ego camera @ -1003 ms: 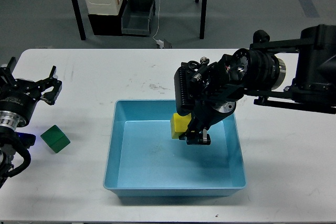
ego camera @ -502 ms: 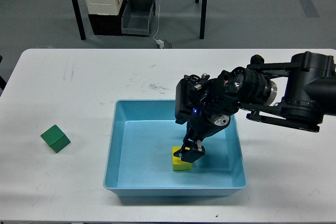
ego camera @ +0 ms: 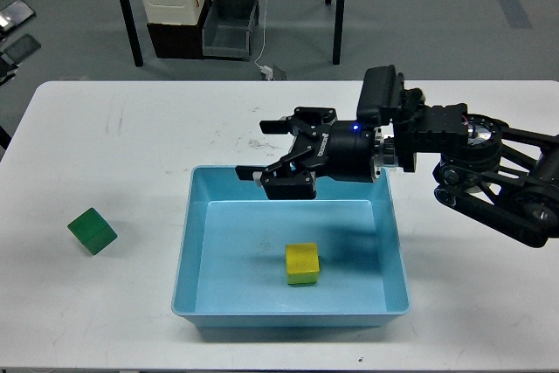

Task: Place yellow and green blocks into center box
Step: 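Withdraw the right gripper up and away from the box, then grasp the green cube beside the box with the left gripper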

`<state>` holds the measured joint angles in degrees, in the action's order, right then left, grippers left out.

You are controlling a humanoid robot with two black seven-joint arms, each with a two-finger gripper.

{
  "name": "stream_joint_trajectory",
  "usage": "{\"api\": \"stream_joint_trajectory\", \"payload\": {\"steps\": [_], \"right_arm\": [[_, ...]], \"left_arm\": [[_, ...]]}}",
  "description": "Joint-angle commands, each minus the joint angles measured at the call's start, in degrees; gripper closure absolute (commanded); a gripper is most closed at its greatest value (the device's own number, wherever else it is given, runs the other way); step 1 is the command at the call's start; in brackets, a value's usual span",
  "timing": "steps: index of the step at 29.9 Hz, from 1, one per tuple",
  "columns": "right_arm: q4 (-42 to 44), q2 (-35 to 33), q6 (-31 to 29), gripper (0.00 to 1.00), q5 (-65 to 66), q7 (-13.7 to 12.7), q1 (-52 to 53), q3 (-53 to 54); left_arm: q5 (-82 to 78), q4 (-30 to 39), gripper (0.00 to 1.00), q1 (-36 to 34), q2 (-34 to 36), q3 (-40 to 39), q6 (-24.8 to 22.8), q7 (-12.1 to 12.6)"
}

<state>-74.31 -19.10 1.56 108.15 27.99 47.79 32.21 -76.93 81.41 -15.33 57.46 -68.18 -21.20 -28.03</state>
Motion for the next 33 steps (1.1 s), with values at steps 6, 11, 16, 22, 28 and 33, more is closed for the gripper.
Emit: {"api": "stream_joint_trajectory", "payload": {"steps": [6,11,16,22,28,33], "right_arm": [[-10.93,-0.23,-0.15,0.01,-3.19,0.01,-24.48,26.66],[-14.10,-4.88,-4.27,0.01,-16.71,0.01,-36.78,38.09],[-13.67,-11.21,-5.78,0.01,-34.55,0.01,-45.49,40.30],[-12.09,-17.02,-5.52,0.01,-52.41,0.01,-49.90,40.92],[-9.80,-17.64,-5.43,0.01,-54.27,0.01,-51.04,41.44],[-9.80,-17.55,-5.34,0.01,-54.36,0.01,-51.75,41.62]], "left_arm": [[-19.20,1.12,0.01,-1.80,8.11,7.96,-0.25,0.03],[-31.86,1.21,0.00,-5.84,8.90,17.19,-0.42,0.03],[-38.38,1.29,0.00,-10.24,8.73,25.10,-0.60,0.03],[-45.06,0.86,0.00,-17.53,8.20,34.95,-3.22,0.03],[-46.91,0.42,0.00,-22.46,6.88,41.46,-6.80,0.03],[-48.07,-1.25,0.00,-23.17,4.86,44.27,-6.80,0.03]]}}
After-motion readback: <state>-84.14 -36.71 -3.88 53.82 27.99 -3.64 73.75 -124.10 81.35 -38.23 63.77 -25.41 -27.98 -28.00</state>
